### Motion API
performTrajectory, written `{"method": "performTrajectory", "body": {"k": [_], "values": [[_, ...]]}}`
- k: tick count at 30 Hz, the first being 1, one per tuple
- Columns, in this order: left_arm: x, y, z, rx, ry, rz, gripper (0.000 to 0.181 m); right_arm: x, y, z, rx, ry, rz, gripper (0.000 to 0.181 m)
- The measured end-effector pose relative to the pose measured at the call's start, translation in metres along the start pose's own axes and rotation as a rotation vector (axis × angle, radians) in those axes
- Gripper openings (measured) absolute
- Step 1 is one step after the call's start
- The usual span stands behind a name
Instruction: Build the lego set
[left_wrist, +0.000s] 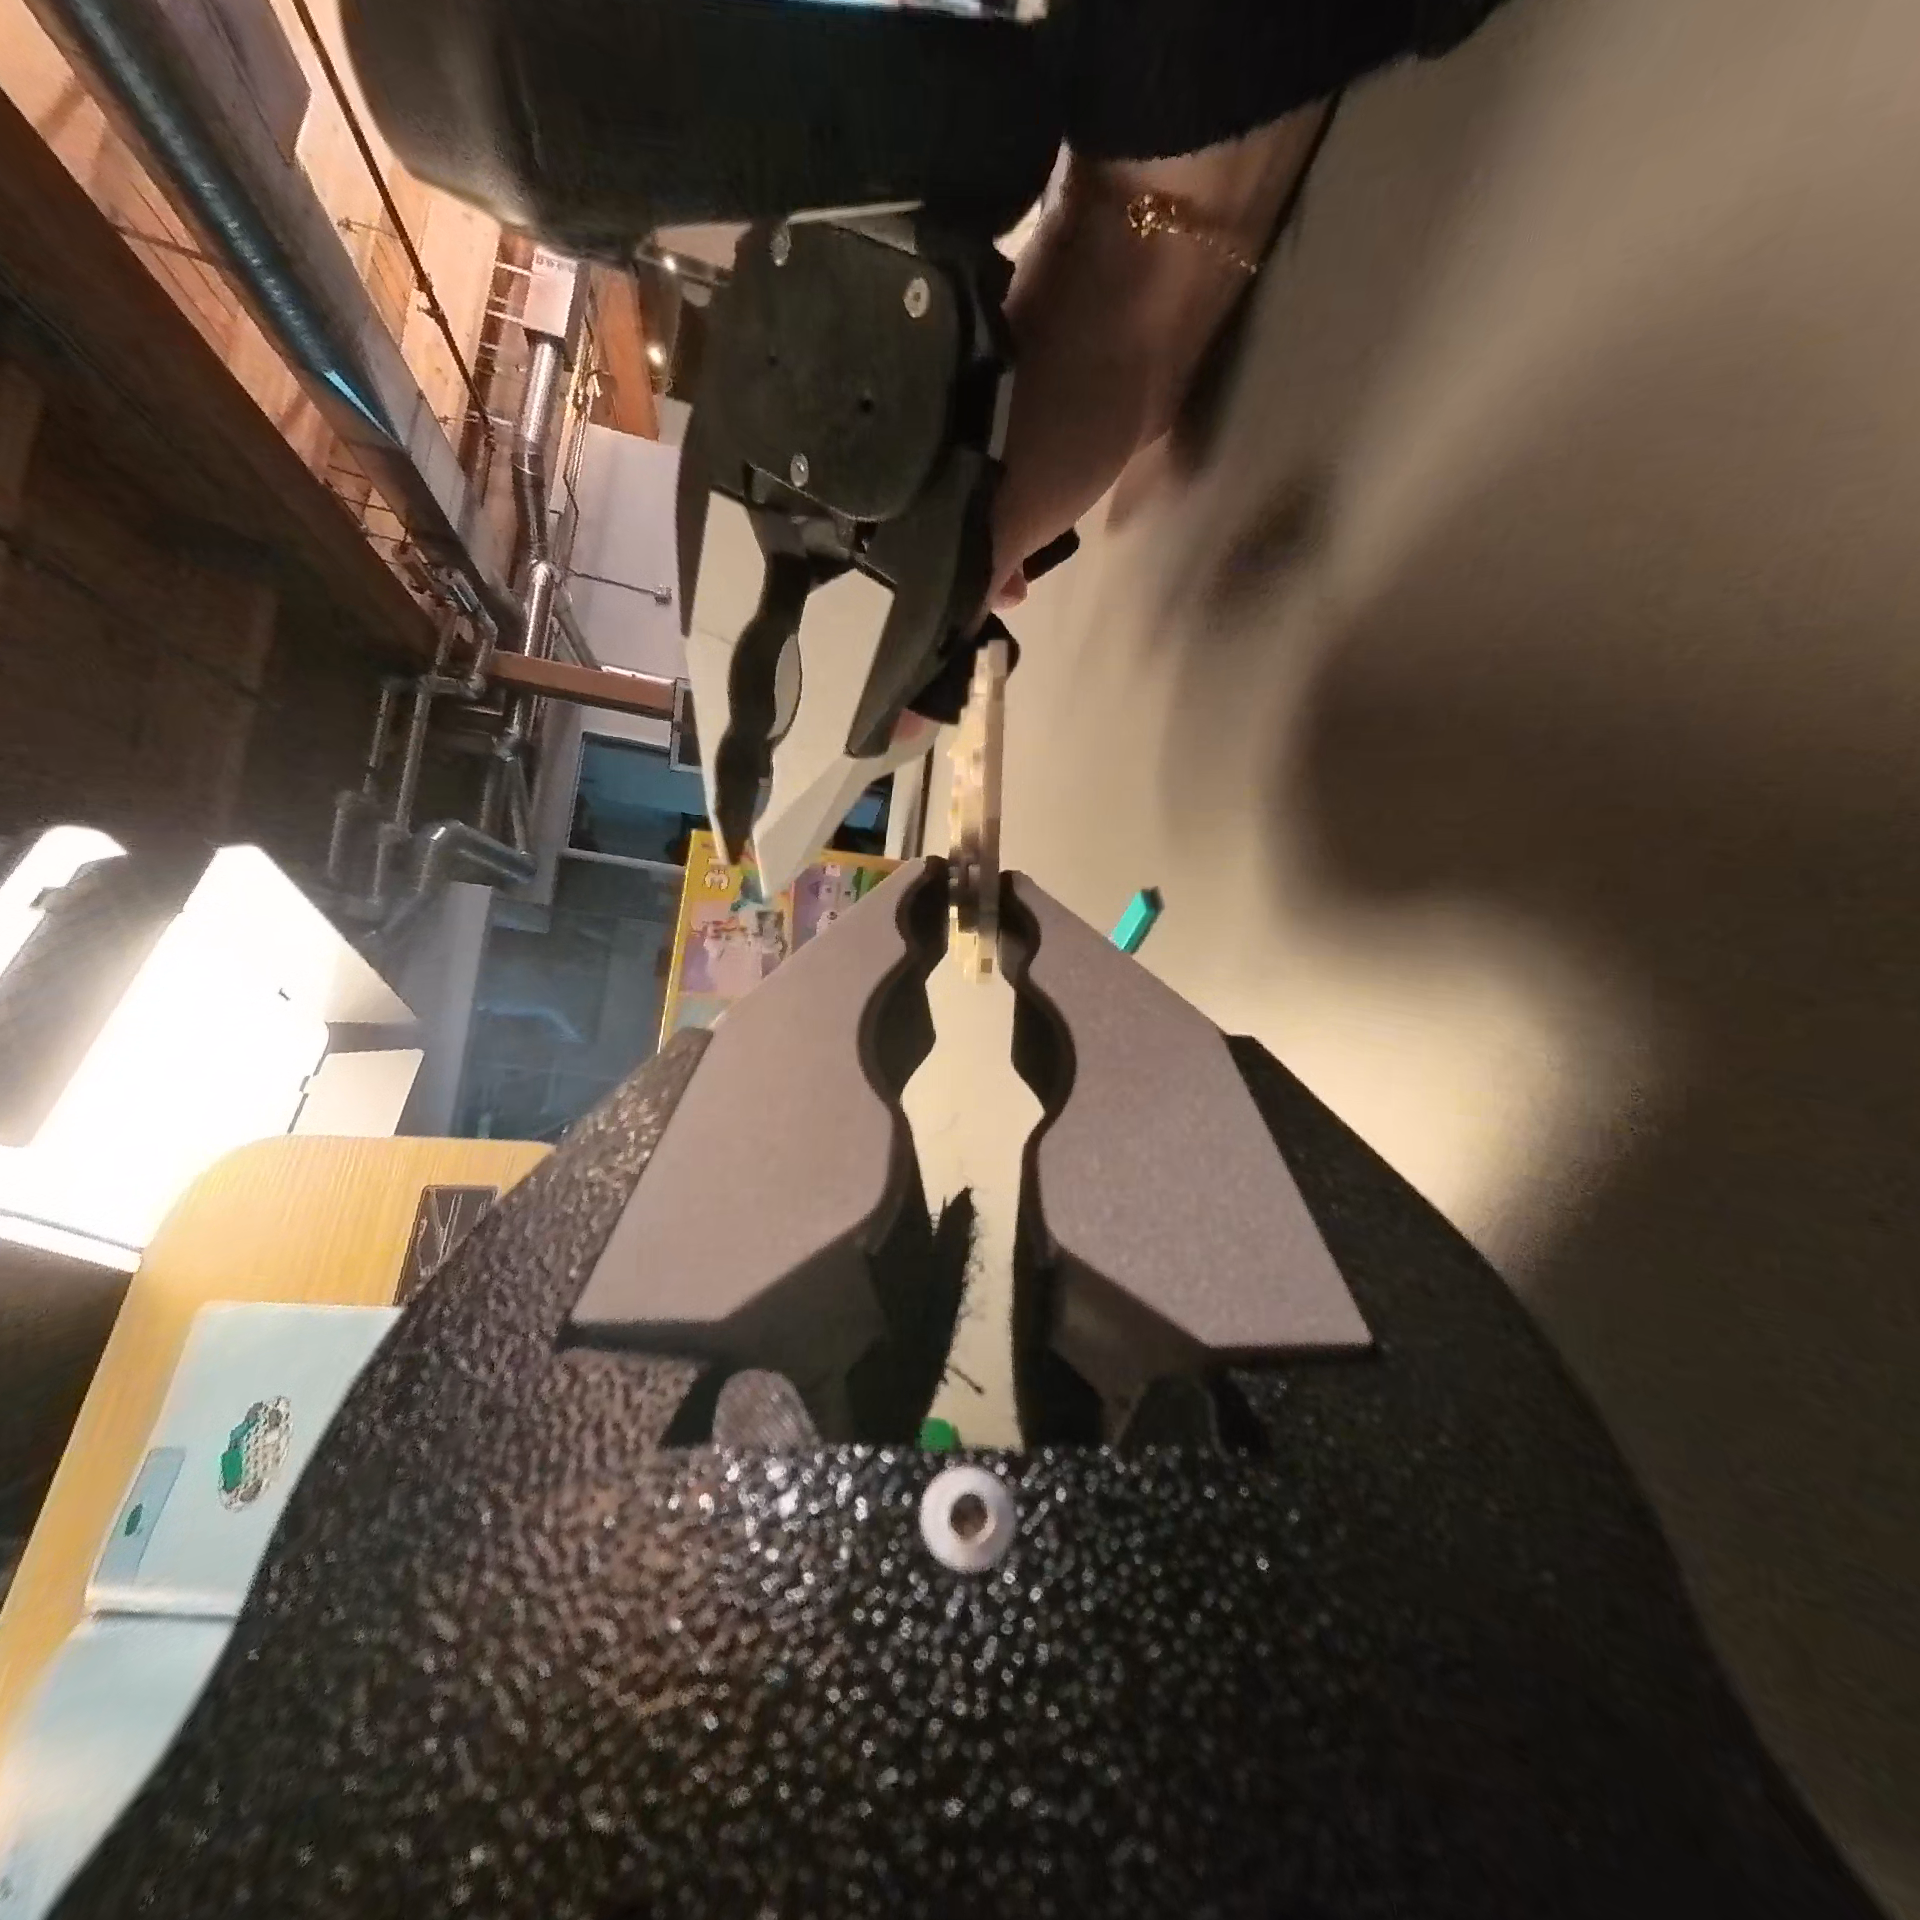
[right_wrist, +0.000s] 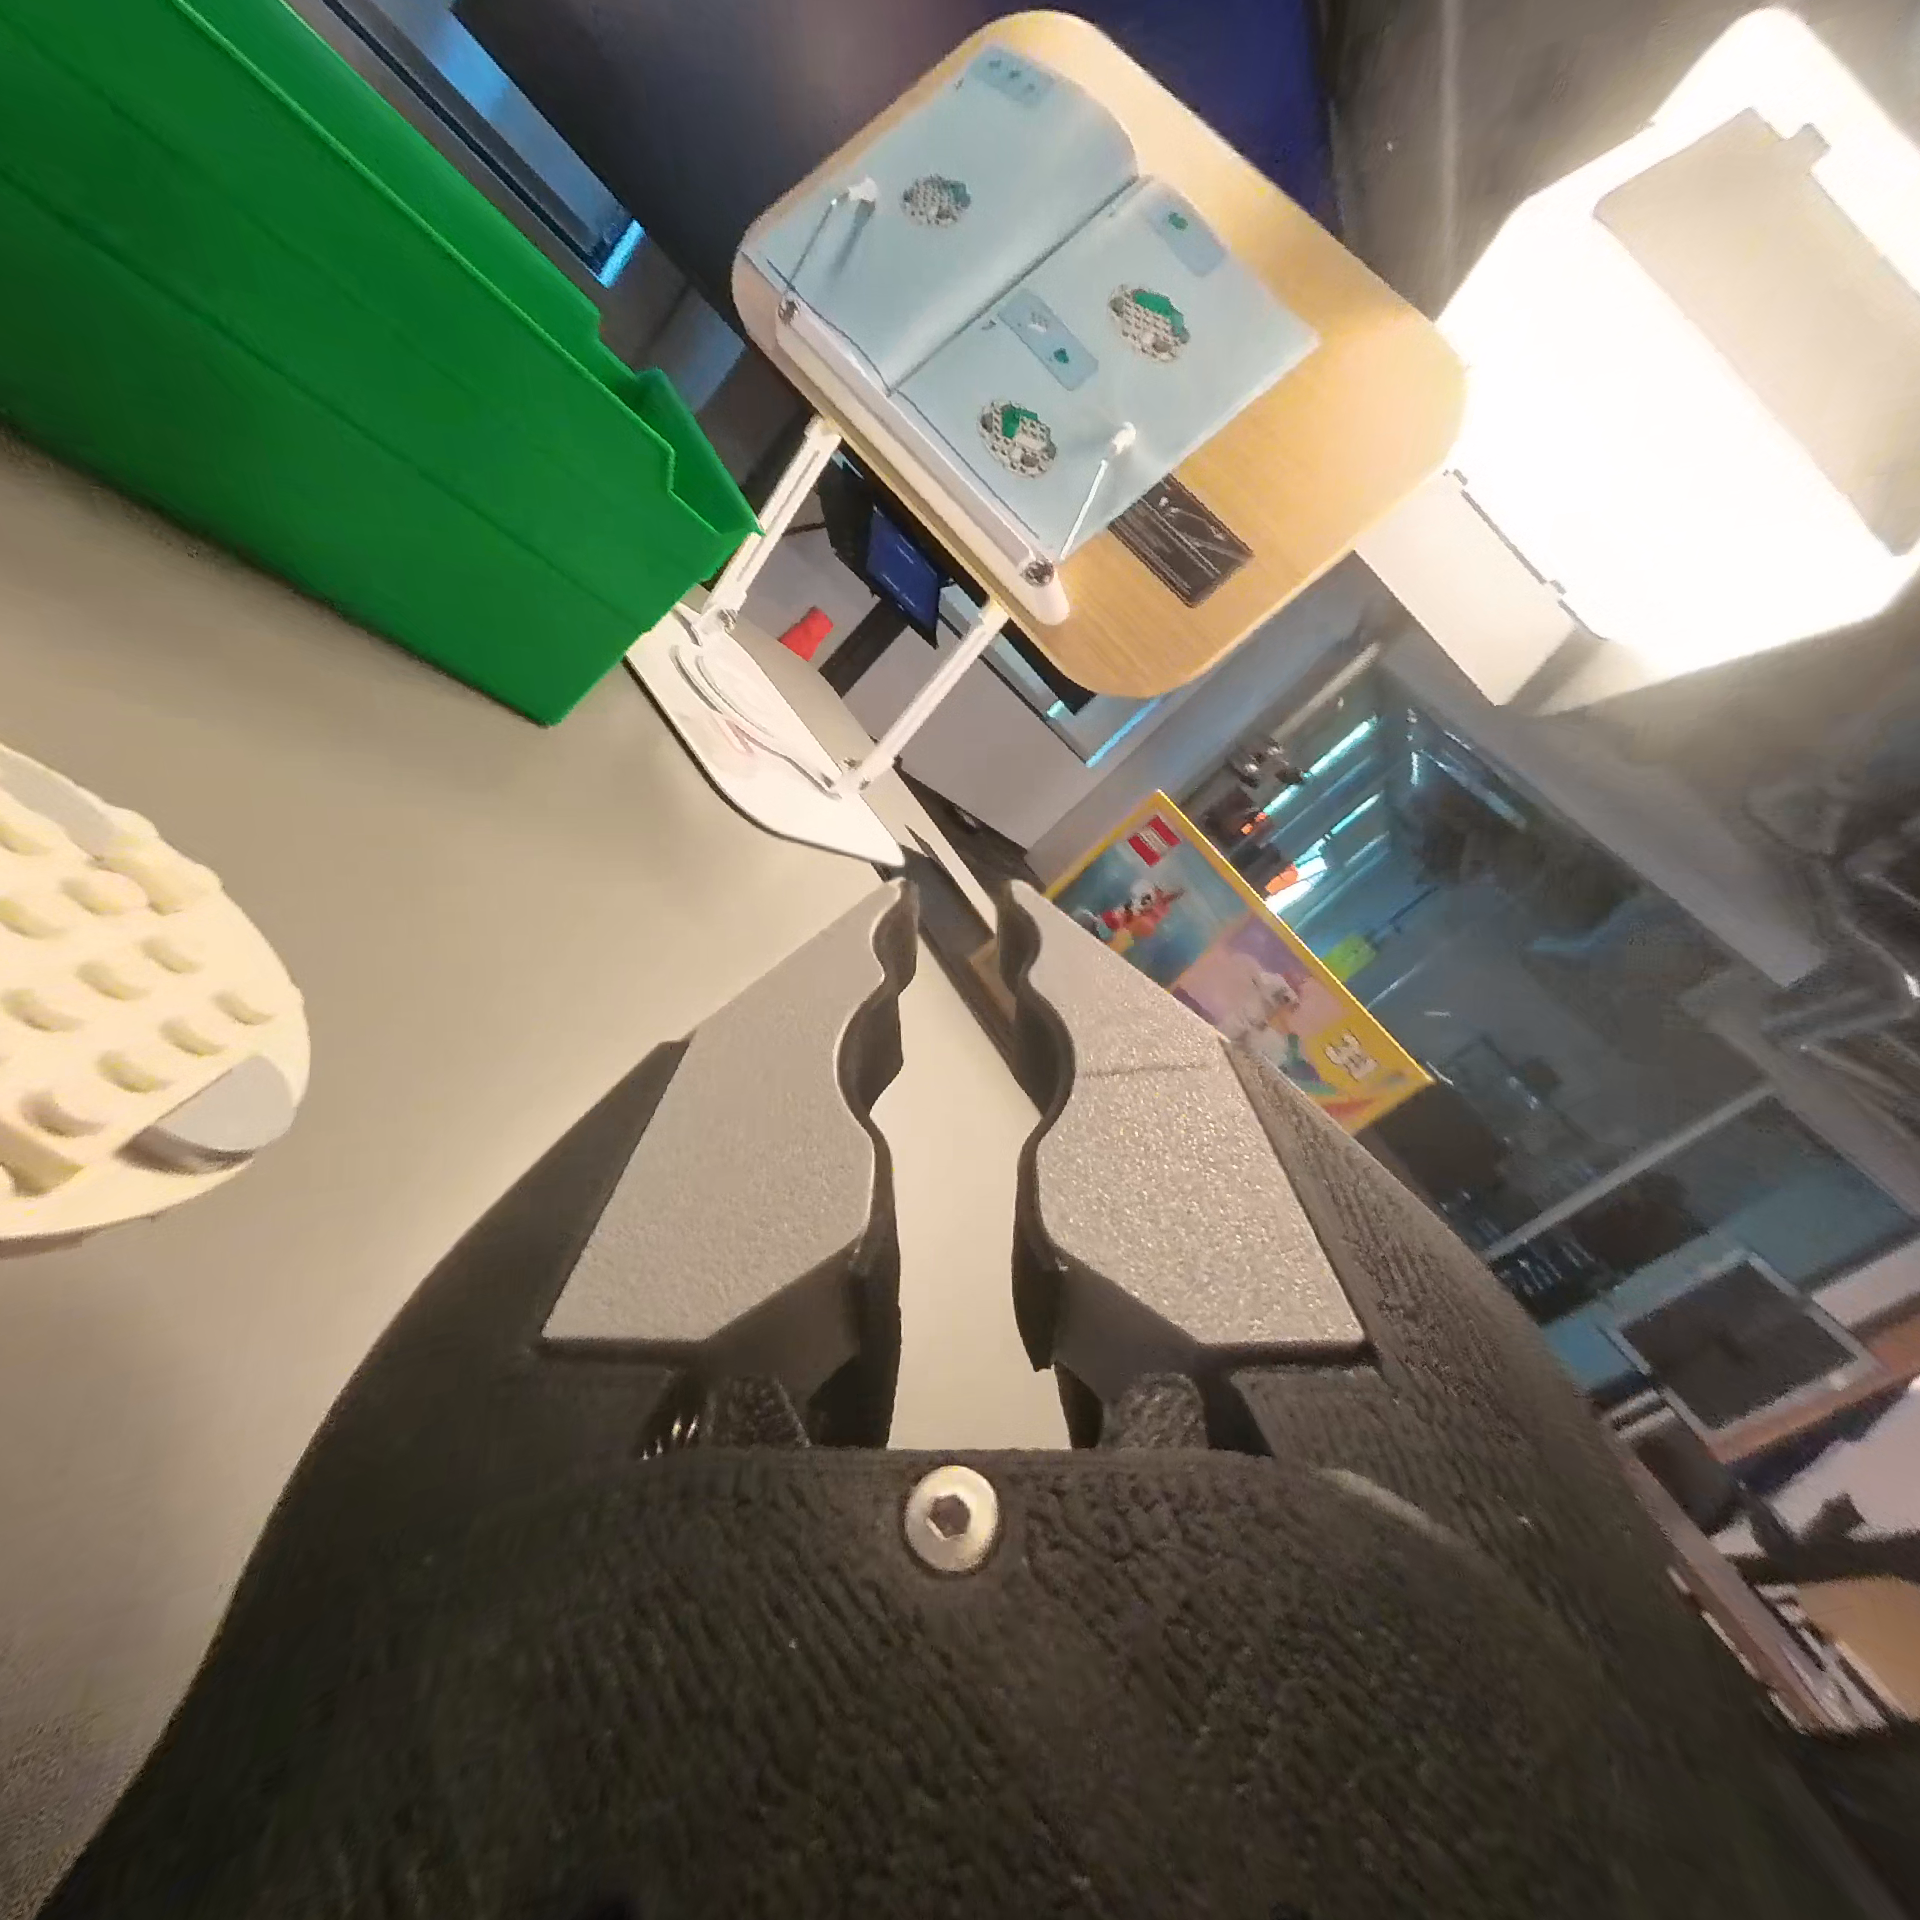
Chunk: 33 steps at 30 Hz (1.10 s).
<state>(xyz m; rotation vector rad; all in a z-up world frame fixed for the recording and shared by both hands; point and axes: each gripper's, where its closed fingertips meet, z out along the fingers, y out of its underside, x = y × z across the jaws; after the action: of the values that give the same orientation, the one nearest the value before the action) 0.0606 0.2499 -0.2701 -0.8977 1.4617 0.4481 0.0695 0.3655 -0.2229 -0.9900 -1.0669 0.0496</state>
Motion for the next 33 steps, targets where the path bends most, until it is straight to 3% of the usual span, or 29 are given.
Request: {"method": "performTrajectory", "body": {"k": [7,19,23,25,28,29,33], "values": [[0.002,-0.006,-0.003,0.048,0.015,-0.022,0.006,-0.010,-0.007,0.005,0.034,-0.033,-0.063,0.012],[0.005,-0.023,-0.012,0.164,0.040,-0.002,0.006,-0.005,-0.003,0.006,0.031,-0.033,0.000,0.012],[0.010,-0.029,-0.016,0.192,0.058,0.038,0.006,0.000,-0.017,0.003,0.148,-0.067,0.088,0.031],[0.013,-0.031,-0.016,0.193,0.068,0.066,0.006,-0.008,-0.021,0.002,0.203,-0.181,0.149,0.031],[0.018,-0.033,-0.016,0.199,0.084,0.092,0.006,-0.030,-0.025,0.000,0.233,-0.470,0.243,0.034],[0.019,-0.033,-0.016,0.201,0.086,0.094,0.006,-0.039,-0.024,-0.001,0.214,-0.584,0.279,0.039],[0.019,-0.031,-0.015,0.192,0.086,0.094,0.006,-0.085,-0.017,-0.025,0.043,-1.135,0.452,0.024]]}}
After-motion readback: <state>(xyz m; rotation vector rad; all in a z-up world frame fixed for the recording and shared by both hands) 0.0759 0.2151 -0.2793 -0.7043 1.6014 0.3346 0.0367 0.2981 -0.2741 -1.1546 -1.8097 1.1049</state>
